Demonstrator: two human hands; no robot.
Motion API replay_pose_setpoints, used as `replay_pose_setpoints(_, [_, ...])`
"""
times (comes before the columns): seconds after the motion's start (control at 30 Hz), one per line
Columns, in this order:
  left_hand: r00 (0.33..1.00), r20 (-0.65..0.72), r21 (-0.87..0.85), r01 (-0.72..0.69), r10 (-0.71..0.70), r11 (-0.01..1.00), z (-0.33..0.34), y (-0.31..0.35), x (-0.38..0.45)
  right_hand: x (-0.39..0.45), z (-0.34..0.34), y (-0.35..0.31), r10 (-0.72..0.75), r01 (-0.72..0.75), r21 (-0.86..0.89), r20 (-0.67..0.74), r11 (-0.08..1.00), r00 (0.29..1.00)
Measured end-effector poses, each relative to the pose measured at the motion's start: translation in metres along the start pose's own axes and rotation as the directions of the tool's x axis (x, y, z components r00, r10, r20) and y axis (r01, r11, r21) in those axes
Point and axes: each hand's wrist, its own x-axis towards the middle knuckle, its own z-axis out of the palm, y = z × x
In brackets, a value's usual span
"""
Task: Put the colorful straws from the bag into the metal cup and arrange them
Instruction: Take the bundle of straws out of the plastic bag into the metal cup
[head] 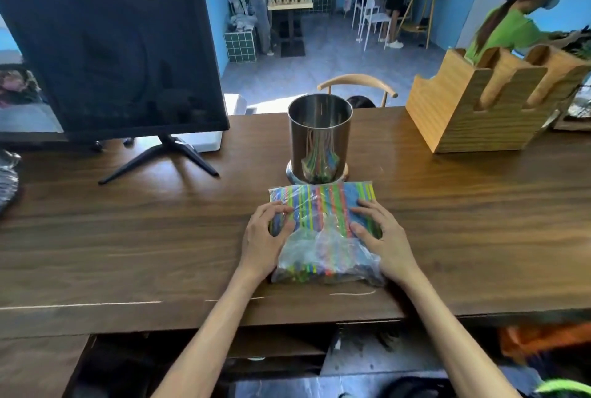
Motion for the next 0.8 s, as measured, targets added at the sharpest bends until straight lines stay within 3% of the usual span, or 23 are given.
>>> replay_pose_setpoints(0.3, [0.996,0.064,-0.202,0.074,-0.063,0.977,-0.008,0.004,0.001,0.0,0.001,0.002,-0.007,0.007,0.022,0.013,1.0,1.0])
replay_pose_setpoints(0.47, [0.999,-0.018,0.004,-0.037,0.037,0.999,-0.012,0.029,0.003,0.007,-0.004,-0.003,-0.011,0.014,-0.061,0.047,0.998,0.999])
replay_pose_setpoints(0.63, [0.941,0.298,0.203,0.1,-0.159,0.974,-0.008,0.054,0.014,0.024,-0.008,-0.014,-0.05,0.047,-0.186,-0.01,0.981,0.999])
replay_pose_setpoints(0.8, [0.912,0.339,0.43,0.067,-0.23,0.9,0.013,0.073,0.024,0.051,-0.004,-0.03,-0.133,0.148,-0.214,0.08,0.966,0.988])
